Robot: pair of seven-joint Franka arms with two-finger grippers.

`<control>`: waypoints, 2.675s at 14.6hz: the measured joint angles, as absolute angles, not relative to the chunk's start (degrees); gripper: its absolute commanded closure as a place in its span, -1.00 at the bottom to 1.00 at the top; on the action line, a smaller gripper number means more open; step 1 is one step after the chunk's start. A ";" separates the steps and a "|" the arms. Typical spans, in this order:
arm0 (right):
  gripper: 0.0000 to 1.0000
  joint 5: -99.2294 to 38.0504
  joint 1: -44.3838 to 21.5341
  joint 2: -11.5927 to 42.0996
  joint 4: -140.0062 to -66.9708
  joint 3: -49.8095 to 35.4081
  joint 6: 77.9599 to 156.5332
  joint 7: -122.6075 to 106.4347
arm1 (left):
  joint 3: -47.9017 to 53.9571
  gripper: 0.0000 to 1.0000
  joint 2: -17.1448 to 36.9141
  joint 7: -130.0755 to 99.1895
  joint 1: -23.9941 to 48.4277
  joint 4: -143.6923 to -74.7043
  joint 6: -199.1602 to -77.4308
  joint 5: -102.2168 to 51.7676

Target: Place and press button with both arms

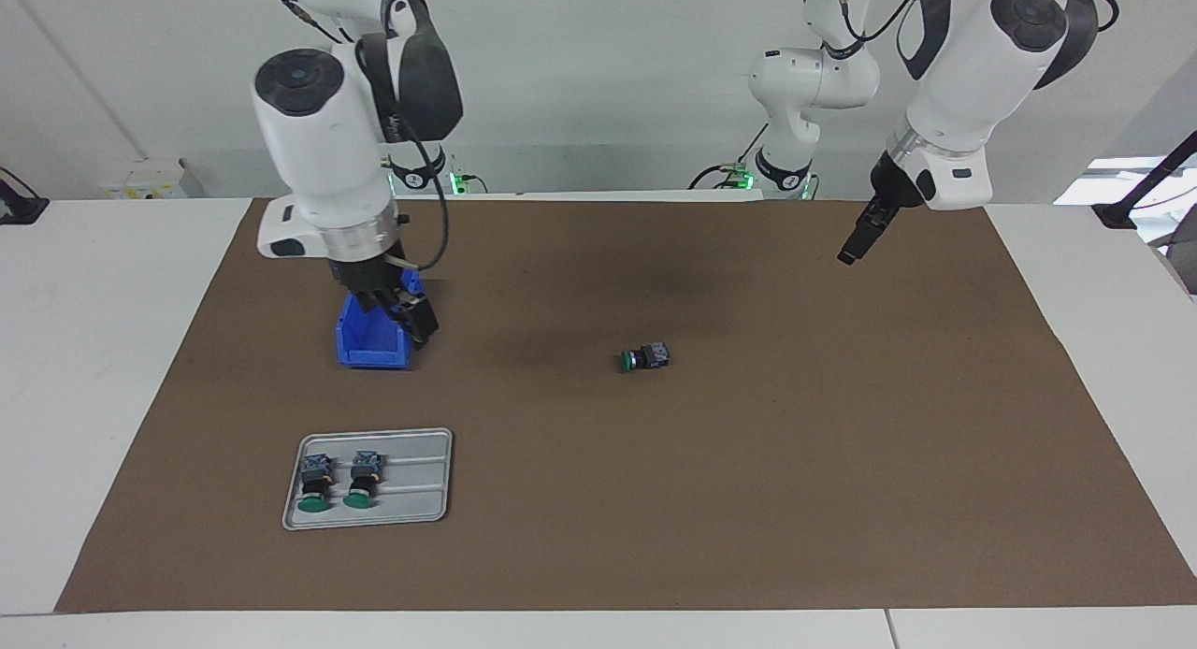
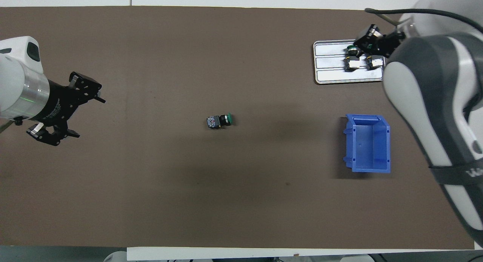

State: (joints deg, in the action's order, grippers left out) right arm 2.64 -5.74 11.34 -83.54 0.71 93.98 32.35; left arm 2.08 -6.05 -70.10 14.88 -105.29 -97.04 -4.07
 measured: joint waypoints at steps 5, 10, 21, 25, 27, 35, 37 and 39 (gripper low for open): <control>-1.00 2.58 5.07 6.32 -84.47 0.70 86.92 6.33 | 2.12 -1.00 -4.46 -81.56 20.30 -107.68 -102.36 -4.24; -0.99 2.45 8.89 5.97 -84.68 0.54 83.65 -1.92 | 2.12 -0.99 4.27 -92.39 24.88 -103.33 -103.53 -5.73; -1.00 2.44 1.97 3.97 -88.57 9.48 83.34 -6.37 | 2.15 -0.98 22.24 -117.72 35.09 -93.51 -111.66 -5.92; -1.00 2.43 1.77 3.65 -88.66 9.32 83.34 -6.38 | 2.11 -0.98 23.72 -122.39 36.32 -93.51 -116.65 -5.92; -1.00 2.42 1.66 3.55 -88.66 9.23 83.34 -6.38 | 2.10 -0.97 23.96 -123.64 36.44 -94.12 -116.78 -5.92; -1.00 2.42 1.66 3.54 -88.69 9.24 83.34 -6.38 | 2.08 -0.95 26.59 -128.95 37.40 -96.57 -122.00 -5.91; -1.00 2.42 1.66 3.53 -88.69 9.24 83.34 -6.38 | 2.06 -0.91 27.03 -129.76 37.94 -97.20 -122.47 -5.91; -1.00 2.42 1.66 3.53 -88.69 9.24 83.34 -6.38 | 2.06 -0.90 27.40 -130.69 38.48 -98.04 -123.28 -5.91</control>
